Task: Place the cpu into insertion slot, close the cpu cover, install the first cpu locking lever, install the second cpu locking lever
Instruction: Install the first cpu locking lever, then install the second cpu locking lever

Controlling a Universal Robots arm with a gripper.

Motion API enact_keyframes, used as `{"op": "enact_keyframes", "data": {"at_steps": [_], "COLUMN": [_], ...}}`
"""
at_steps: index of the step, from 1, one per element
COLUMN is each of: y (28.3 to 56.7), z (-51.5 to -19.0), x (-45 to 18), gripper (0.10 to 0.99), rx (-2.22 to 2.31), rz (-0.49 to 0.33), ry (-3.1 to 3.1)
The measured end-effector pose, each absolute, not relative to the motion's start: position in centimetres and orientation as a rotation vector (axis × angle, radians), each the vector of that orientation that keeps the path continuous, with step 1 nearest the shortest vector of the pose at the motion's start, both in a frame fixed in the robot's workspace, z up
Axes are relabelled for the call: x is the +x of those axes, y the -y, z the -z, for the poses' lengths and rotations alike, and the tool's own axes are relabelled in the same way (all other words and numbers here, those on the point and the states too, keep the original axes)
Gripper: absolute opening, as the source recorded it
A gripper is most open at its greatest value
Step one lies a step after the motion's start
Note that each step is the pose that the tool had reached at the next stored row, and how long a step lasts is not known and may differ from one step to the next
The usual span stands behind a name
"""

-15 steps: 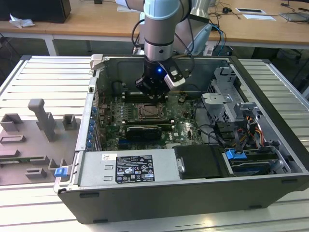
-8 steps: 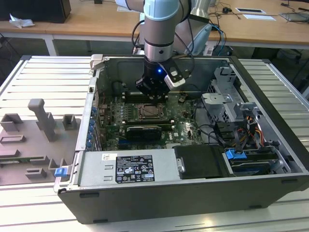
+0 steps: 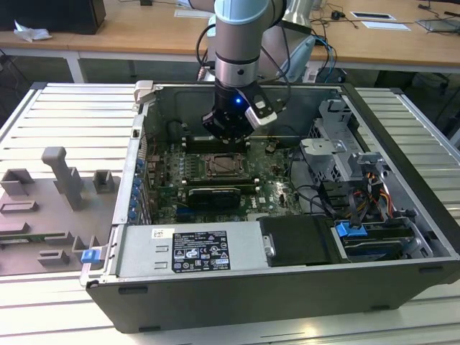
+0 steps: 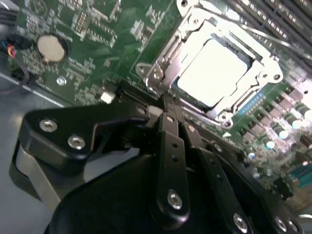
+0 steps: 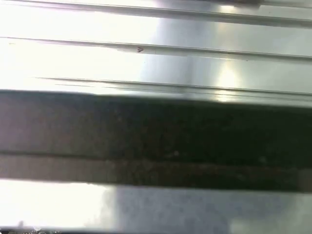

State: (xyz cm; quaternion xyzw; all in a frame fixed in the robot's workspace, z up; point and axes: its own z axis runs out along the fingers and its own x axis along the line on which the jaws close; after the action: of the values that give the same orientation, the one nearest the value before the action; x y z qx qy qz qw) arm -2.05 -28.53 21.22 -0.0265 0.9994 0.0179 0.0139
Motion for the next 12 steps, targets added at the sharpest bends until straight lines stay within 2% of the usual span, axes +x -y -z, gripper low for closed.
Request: {"op": "enact_keyframes", "data": {"at_steps": [12], "y": [29.34], "z": [-21.22], "x": [-2.05], "gripper": [0.106], "rx": [-0.082], "rz": [-0.056], "ry": [-3.112]}}
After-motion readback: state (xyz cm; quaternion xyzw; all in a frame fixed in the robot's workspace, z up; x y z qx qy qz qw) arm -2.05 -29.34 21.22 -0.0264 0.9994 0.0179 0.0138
